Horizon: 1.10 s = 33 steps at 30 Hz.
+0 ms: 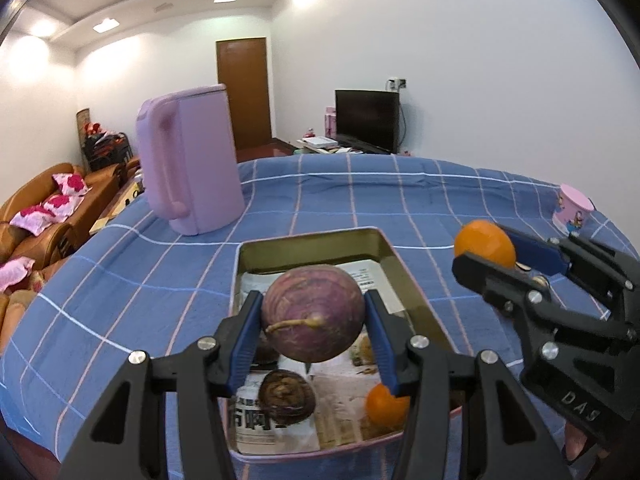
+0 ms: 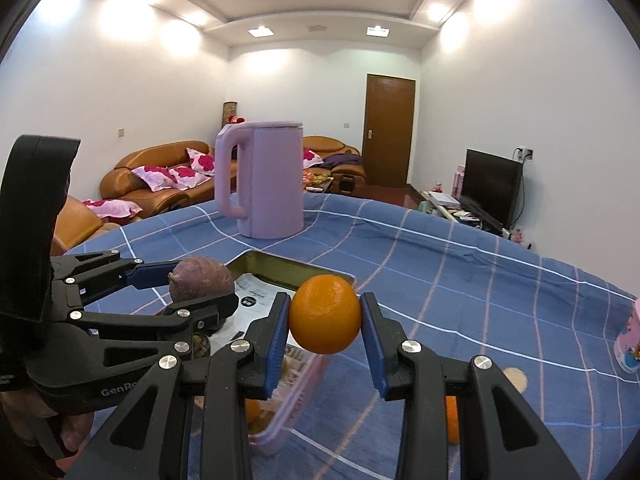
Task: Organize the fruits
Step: 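Carry the purple fruit and the orange over the tin with both grippers, then open both grippers to drop the purple fruit and orange into the tin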
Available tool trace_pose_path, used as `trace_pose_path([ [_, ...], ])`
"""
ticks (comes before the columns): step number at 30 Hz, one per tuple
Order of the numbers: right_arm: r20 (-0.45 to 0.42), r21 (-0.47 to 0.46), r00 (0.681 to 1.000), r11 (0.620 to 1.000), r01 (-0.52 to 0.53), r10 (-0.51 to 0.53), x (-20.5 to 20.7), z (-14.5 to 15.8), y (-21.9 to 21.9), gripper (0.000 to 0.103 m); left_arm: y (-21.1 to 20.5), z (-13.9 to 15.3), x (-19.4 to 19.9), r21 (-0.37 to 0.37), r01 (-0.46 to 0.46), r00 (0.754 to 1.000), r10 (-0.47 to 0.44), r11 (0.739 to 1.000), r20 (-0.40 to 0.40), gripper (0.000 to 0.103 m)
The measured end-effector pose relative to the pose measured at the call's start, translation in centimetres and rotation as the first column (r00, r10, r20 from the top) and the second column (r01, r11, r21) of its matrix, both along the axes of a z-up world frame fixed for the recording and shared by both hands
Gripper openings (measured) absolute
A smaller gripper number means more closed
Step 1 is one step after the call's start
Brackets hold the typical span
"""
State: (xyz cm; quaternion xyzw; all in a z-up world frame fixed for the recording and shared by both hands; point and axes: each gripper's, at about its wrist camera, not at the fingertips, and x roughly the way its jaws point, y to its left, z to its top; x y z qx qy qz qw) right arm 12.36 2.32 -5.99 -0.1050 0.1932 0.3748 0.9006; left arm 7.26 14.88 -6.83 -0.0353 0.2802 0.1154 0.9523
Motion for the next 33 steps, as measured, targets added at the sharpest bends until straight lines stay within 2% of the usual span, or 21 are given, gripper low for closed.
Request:
trace_pose_path([
  [6, -0.016, -0.032, 1.000, 0.999, -0.018, 0.018, 0.4, -1.0, 1.9, 0.037, 1.4, -0.5, 0.1, -0.013, -0.035, 0.999, 0.035, 0.999, 0.000, 0.053],
  [14, -0.061, -0.072, 0.998, 0.997, -0.038, 0.034, 1.3, -2.5, 3.5, 0.037, 2.1, -1.3, 0.7, -0.032, -0.041, 0.999, 0.040, 0.999, -0.028, 0.053],
  [30, -0.141, -0.114, 0.988, 0.990, -0.082, 0.066, 1.1, -3.6, 3.5, 0.037, 2.1, -2.0, 1.3, -0.044, -0.029, 0.998, 0.026, 0.999, -0.055, 0.054],
  [32, -0.142, -0.113, 0.987, 0.989, -0.091, 0.074, 0.9, -3.6, 3.4, 0.043, 1.8, -1.5, 1.1, -0.026, -0.031, 0.999, 0.030, 0.999, -0.038, 0.058],
  [33, -0.137, -0.110, 0.987, 0.990, -0.093, 0.078, 0.7, -3.5, 3.3, 0.052, 1.7, -1.3, 0.9, -0.023, -0.031, 0.999, 0.030, 0.999, -0.032, 0.063],
])
